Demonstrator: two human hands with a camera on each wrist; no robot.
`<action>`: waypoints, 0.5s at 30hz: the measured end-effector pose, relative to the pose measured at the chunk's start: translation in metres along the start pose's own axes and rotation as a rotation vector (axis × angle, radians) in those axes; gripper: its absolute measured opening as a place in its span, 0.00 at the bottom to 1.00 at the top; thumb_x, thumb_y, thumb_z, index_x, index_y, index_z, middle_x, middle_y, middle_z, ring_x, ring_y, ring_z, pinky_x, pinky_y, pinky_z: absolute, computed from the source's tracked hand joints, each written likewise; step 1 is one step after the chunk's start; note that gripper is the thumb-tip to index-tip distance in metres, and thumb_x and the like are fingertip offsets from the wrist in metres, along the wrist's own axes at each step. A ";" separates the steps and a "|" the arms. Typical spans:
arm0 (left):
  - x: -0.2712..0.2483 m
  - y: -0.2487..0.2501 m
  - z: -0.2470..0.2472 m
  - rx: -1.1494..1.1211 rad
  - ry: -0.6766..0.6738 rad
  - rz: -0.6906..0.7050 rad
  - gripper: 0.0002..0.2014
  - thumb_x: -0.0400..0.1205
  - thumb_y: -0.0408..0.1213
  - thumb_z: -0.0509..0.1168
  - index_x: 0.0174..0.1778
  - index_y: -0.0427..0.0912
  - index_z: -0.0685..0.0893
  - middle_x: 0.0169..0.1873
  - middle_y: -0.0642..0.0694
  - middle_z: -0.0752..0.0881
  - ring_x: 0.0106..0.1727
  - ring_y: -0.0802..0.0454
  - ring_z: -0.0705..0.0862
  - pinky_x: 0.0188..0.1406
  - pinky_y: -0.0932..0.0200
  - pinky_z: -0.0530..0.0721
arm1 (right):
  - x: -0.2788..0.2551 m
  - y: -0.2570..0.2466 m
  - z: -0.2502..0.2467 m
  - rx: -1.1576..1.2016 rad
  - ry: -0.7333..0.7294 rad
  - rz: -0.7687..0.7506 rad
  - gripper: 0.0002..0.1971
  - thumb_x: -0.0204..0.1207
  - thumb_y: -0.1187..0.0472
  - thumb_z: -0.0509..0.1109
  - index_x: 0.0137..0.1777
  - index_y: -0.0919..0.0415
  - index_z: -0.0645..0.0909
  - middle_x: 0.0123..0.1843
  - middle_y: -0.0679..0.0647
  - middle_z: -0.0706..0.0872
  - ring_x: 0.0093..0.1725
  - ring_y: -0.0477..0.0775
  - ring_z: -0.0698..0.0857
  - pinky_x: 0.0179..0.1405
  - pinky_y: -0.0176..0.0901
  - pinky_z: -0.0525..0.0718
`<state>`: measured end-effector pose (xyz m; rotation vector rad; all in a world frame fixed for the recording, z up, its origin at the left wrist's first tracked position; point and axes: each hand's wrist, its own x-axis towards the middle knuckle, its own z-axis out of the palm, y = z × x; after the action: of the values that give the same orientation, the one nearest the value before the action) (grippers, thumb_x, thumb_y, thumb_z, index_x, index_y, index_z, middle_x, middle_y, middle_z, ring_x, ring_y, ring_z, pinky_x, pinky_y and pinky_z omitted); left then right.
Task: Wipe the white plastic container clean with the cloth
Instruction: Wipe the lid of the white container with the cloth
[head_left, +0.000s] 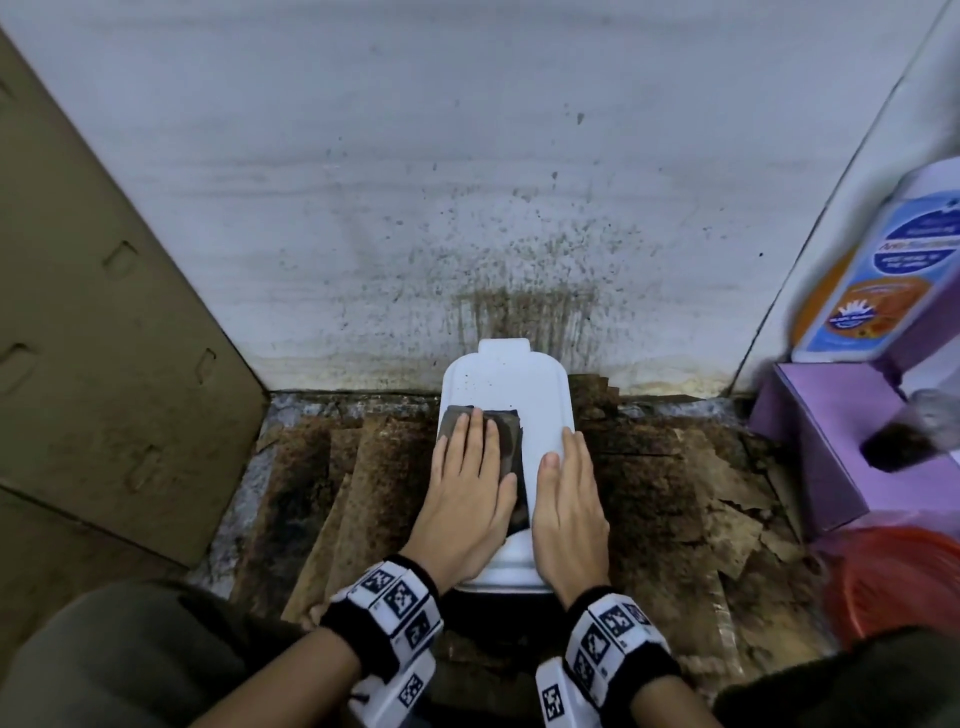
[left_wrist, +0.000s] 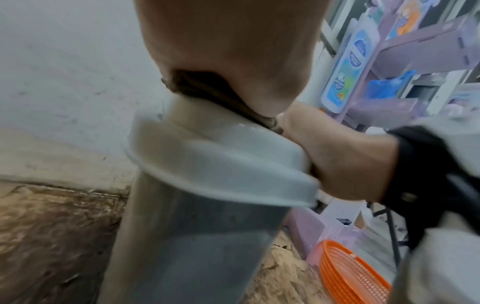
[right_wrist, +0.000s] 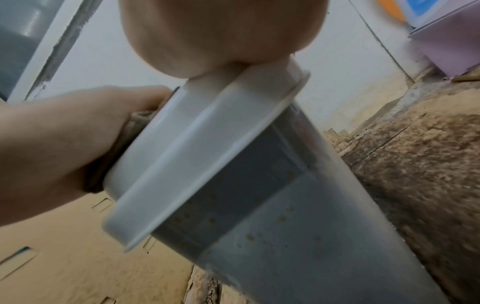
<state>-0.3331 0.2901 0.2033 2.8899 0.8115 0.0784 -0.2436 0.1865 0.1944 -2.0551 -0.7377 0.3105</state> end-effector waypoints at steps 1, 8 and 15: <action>0.007 -0.003 -0.002 0.001 0.003 -0.004 0.37 0.86 0.54 0.29 0.90 0.36 0.47 0.89 0.38 0.43 0.90 0.43 0.40 0.88 0.45 0.37 | 0.001 0.001 0.001 0.004 0.004 -0.006 0.35 0.87 0.38 0.39 0.89 0.56 0.55 0.90 0.50 0.57 0.88 0.48 0.56 0.84 0.42 0.58; 0.062 -0.023 -0.012 0.010 -0.082 -0.018 0.43 0.80 0.58 0.23 0.90 0.37 0.43 0.89 0.39 0.38 0.89 0.43 0.36 0.86 0.44 0.37 | 0.003 0.004 0.004 0.033 0.011 -0.006 0.37 0.84 0.35 0.39 0.89 0.53 0.54 0.90 0.49 0.55 0.88 0.46 0.56 0.85 0.43 0.58; 0.111 -0.033 -0.022 -0.050 -0.131 -0.060 0.32 0.93 0.49 0.42 0.89 0.36 0.42 0.89 0.37 0.40 0.89 0.41 0.37 0.86 0.42 0.38 | 0.003 0.004 0.002 0.017 -0.006 0.002 0.44 0.78 0.27 0.33 0.89 0.51 0.53 0.90 0.48 0.53 0.88 0.45 0.54 0.86 0.43 0.58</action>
<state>-0.2576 0.3783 0.2213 2.7872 0.8589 -0.0941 -0.2410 0.1882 0.1900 -2.0399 -0.7340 0.3227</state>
